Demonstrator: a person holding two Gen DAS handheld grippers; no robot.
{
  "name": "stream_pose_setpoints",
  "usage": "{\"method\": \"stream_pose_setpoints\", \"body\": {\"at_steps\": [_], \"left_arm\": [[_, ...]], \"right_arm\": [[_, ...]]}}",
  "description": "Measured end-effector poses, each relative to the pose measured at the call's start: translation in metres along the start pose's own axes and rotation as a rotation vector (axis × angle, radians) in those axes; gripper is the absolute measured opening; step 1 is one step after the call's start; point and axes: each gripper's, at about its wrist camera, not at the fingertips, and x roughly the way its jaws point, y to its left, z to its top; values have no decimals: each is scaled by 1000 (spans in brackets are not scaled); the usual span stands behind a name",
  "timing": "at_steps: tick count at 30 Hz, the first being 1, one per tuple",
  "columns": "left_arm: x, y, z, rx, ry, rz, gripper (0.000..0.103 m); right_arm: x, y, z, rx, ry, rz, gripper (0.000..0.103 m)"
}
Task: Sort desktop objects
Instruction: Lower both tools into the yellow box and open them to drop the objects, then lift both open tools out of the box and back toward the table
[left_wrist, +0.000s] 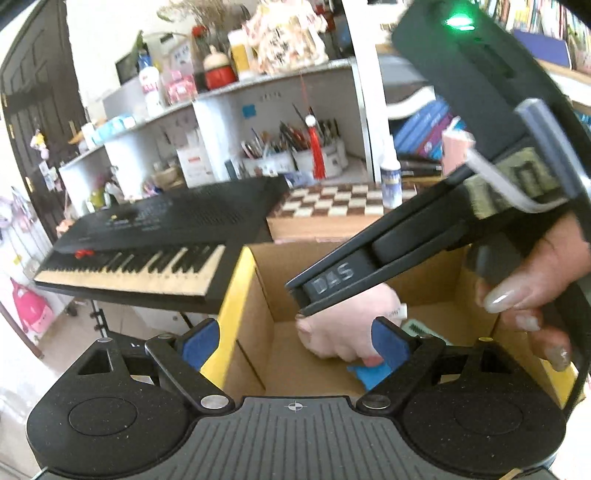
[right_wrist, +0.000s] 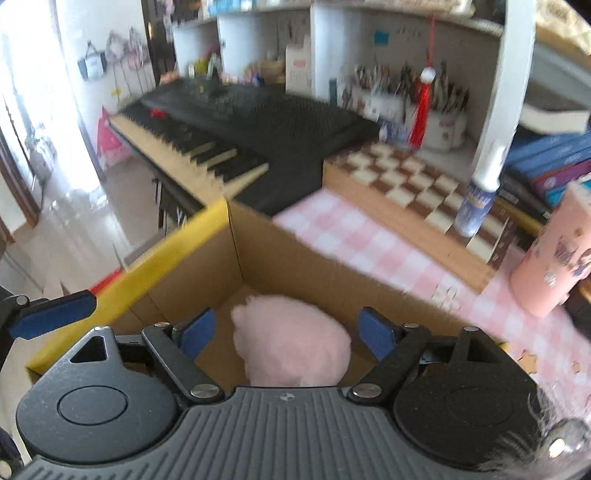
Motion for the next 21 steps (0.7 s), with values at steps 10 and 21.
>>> {"method": "stream_pose_setpoints", "body": {"at_steps": [10,21], "left_arm": [[-45,32,1,-92,-87,50,91],[-97,62,-25,-217,-143,112,91]], "right_arm": [[-90,0,-12,63,-222,-108,84],[-170,19,-65,119,-382,-247,84]]}}
